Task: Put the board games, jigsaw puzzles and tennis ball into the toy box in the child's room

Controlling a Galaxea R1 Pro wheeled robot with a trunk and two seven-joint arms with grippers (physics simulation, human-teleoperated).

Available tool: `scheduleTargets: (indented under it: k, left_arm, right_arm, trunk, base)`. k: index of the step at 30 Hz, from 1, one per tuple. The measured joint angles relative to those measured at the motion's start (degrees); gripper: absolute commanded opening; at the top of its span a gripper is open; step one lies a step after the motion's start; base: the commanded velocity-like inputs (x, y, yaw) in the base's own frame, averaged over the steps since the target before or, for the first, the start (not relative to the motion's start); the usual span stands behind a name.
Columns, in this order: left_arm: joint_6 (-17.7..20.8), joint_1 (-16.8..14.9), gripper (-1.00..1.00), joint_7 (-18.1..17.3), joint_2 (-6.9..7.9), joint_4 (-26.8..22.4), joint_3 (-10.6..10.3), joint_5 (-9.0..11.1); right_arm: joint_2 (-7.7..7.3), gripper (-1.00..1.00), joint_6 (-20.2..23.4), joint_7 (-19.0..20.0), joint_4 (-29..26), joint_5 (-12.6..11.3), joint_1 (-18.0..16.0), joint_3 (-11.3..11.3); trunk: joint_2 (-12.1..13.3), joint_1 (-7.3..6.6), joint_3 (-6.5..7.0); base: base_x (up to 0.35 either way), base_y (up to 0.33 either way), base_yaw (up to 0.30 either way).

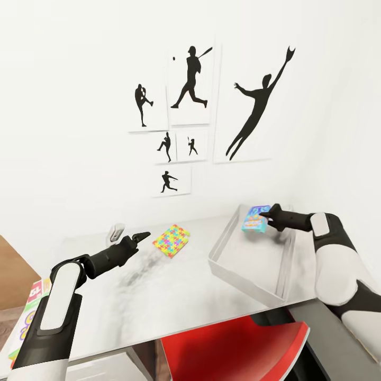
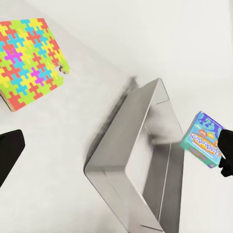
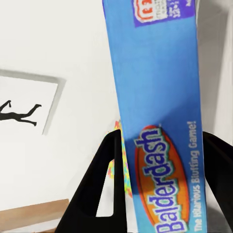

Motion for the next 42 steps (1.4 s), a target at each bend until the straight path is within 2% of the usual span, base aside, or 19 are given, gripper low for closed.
scheduleTargets:
  k: [7, 17, 19, 20, 22, 23, 25, 27, 28, 31, 32, 34, 42]
  left_arm:
    - [0.0, -0.05, 1.0, -0.07, -0.09, 0.04, -0.03, 0.04]
    - [0.12, -0.12, 1.0, -0.45, -0.32, -0.15, -0.23, 0.59]
    - [0.29, -0.14, 1.0, -0.96, -0.46, -0.59, -0.42, 2.59]
    - [0.48, -0.13, 1.0, -1.57, -0.5, -1.04, -0.53, 4.55]
    - [1.14, -0.08, 1.0, -3.68, -0.46, -1.82, -0.88, 9.88]
    - [1.17, -0.08, 1.0, -3.72, -0.46, -1.83, -0.89, 9.86]
    - [1.77, -0.05, 1.0, -6.27, -0.36, -2.28, -1.56, 15.52]
    - [2.2, -0.03, 1.0, -8.52, -0.23, -2.58, -2.52, 19.77]
    - [2.21, -0.03, 1.0, -8.55, -0.22, -2.59, -2.54, 19.74]
    - [2.61, -0.15, 1.0, -10.85, -0.21, -2.85, -4.26, 23.49]
    - [2.61, -0.15, 1.0, -10.88, -0.2, -2.85, -4.28, 23.47]
    - [2.73, -0.26, 1.0, -11.77, -0.29, -2.95, -5.29, 24.9]
    - [2.85, -0.18, 1.0, -13.35, -0.11, -3.08, -6.45, 26.78]
  right_arm:
    - [-0.34, -1.0, 0.0, -0.05, 1.67, -0.46, -0.92, -1.67]
    - [-0.51, -1.0, 0.0, -0.05, 2.35, -0.61, -1.06, -2.14]
    - [-0.52, -1.0, -0.01, -0.05, 2.46, -0.61, -1.07, -2.19]
    - [-0.53, -1.0, -0.01, -0.05, 2.5, -0.62, -1.07, -2.2]
    - [-0.54, -1.0, -0.01, -0.05, 2.59, -0.62, -1.08, -2.22]
    - [-0.54, -1.0, 0.0, -0.05, 2.59, -0.63, -1.08, -2.22]
    - [-0.51, -1.0, -0.01, -0.05, 2.69, -0.6, -1.08, -2.23]
    - [-0.49, -1.0, -0.01, -0.05, 2.78, -0.57, -1.08, -2.24]
    - [-0.49, -1.0, -0.01, -0.05, 2.78, -0.58, -1.08, -2.24]
    - [-0.48, -1.0, -0.01, -0.04, 2.87, -0.53, -1.09, -2.25]
    - [-0.48, -1.0, -0.01, -0.04, 2.87, -0.54, -1.09, -2.25]
    - [-0.47, -1.0, -0.01, -0.04, 2.91, -0.54, -1.1, -2.25]
    - [-0.47, -1.0, -0.01, -0.04, 3.01, -0.58, -1.16, -2.28]
  trunk:
    - [0.0, 0.0, 0.0]
    - [0.0, 0.0, -0.04]
    - [0.0, 0.0, -0.11]
    - [0.0, 0.0, -0.15]
    - [0.0, 0.0, -0.27]
    - [0.01, 0.0, -0.33]
    - [0.0, 0.0, -0.47]
    - [0.0, 0.0, -0.63]
    - [0.0, 0.0, -0.71]
    - [0.0, 0.0, -0.97]
    - [0.0, 0.01, -1.05]
    - [0.0, 0.01, -1.23]
    - [0.0, 0.01, -1.96]
  base:
    - [0.0, 0.0, 0.0]
    - [0.0, 0.0, 0.0]
    - [0.0, 0.0, 0.0]
    - [0.0, 0.0, 0.0]
    - [0.0, 0.0, 0.0]
    - [0.0, 0.0, 0.0]
    - [0.0, 0.0, 0.0]
    - [0.0, 0.0, 0.0]
    - [0.0, 0.0, 0.0]
    - [0.0, 0.0, 0.0]
    - [0.0, 0.0, 0.0]
    - [0.0, 0.0, 0.0]
    - [0.0, 0.0, 0.0]
